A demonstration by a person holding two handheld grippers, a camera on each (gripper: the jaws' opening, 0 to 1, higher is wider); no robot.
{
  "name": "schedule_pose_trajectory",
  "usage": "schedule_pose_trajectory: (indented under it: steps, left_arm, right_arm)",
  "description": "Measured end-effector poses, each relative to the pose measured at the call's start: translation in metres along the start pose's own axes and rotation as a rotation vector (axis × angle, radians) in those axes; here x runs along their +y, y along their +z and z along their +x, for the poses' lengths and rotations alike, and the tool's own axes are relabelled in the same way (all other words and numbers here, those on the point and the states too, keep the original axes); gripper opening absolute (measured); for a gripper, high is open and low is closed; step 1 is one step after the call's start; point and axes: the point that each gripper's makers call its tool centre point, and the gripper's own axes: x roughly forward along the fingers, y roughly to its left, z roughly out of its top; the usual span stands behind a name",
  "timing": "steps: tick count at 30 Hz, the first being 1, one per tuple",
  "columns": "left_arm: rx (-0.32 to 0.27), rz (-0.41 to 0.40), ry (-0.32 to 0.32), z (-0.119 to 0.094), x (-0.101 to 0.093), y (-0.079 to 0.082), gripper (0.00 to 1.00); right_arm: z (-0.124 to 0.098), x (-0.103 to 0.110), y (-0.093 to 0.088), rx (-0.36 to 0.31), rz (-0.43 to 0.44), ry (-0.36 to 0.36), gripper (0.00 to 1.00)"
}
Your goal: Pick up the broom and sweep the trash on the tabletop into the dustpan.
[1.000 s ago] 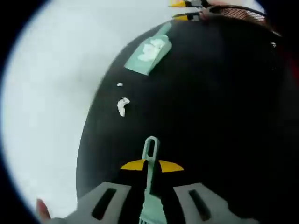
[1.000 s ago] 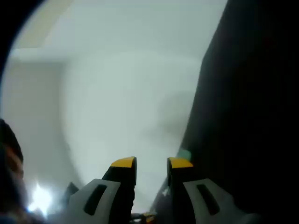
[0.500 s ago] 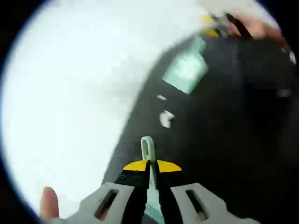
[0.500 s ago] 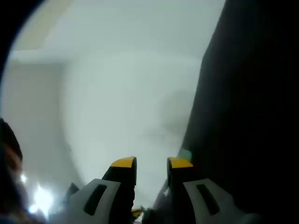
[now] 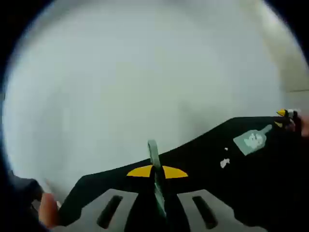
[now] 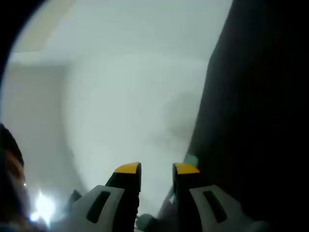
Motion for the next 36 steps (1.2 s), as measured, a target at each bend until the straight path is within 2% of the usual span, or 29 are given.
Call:
schedule_pose_trajectory:
  steps: [3,4,6,7,8,9,10,12,13,16,17,19,23,25,29,31,33,35,36]
  left_arm:
    - [0.005,-0.087,0.029,0.002,0.011,-0.005,0.06]
    - [0.017,-0.092,0.035,0.004,0.013,-0.009,0.13]
    - [0.084,-0.075,0.078,0.012,0.022,-0.023,0.3]
    - [0.07,-0.075,0.066,0.018,0.023,-0.022,0.3]
    - [0.05,-0.08,0.044,0.019,0.022,-0.02,0.13]
    - [0.015,-0.164,0.072,0.018,0.024,-0.016,0.07]
    - [0.034,-0.114,0.047,0.015,0.021,-0.017,0.06]
    - [-0.02,-0.177,0.017,0.01,0.01,-0.005,0.04]
    - [-0.031,-0.176,0.013,0.009,0.007,-0.002,0.04]
    - [-0.04,-0.095,0.018,0.01,-0.001,0.007,0.03]
    - [-0.063,-0.05,0.015,0.012,-0.003,0.015,0.03]
    - [-0.103,-0.019,0.009,0.018,-0.008,0.027,0.03]
    - [-0.105,-0.004,-0.043,0.046,-0.032,0.038,0.03]
    - [-0.098,-0.002,-0.073,0.062,-0.049,0.038,0.03]
    - [-0.085,-0.012,-0.147,0.086,-0.09,0.041,0.03]
    - [-0.09,-0.023,-0.156,0.091,-0.102,0.043,0.03]
    - [-0.095,-0.034,-0.168,0.099,-0.115,0.047,0.03]
    - [-0.096,-0.047,-0.185,0.106,-0.131,0.053,0.03]
    - [-0.092,-0.049,-0.194,0.11,-0.139,0.054,0.03]
  right_arm:
    - [-0.001,0.001,0.0,-0.001,0.002,0.002,0.28]
    - [-0.001,0.001,0.0,-0.001,0.002,0.003,0.28]
    - [-0.001,0.001,-0.001,0.0,0.001,0.002,0.28]
    - [-0.001,0.001,-0.001,-0.001,0.001,0.002,0.28]
    - [0.0,0.001,-0.001,-0.001,0.001,0.001,0.28]
    - [0.0,0.0,0.0,-0.002,0.001,0.0,0.28]
    - [0.0,0.0,0.0,-0.002,0.001,0.0,0.28]
    - [-0.001,0.001,0.0,-0.002,0.005,0.003,0.28]
    - [-0.001,0.001,0.0,-0.002,0.007,0.006,0.28]
    - [-0.001,0.002,0.0,-0.002,0.002,0.002,0.28]
    - [0.0,0.002,-0.001,-0.001,-0.001,0.0,0.28]
    - [0.0,0.001,-0.003,0.006,-0.023,-0.015,0.28]
    - [0.0,-0.003,-0.005,0.029,-0.044,-0.049,0.28]
    - [0.0,-0.012,-0.011,0.056,-0.05,-0.116,0.28]
    - [0.007,-0.03,-0.011,0.09,0.055,-0.228,0.29]
    - [0.012,-0.036,-0.016,0.112,0.107,-0.264,0.34]
    - [0.019,-0.037,-0.02,0.128,0.096,-0.276,0.35]
    - [0.023,-0.037,-0.039,0.184,0.083,-0.291,0.36]
    - [0.026,-0.038,-0.04,0.186,0.057,-0.298,0.36]
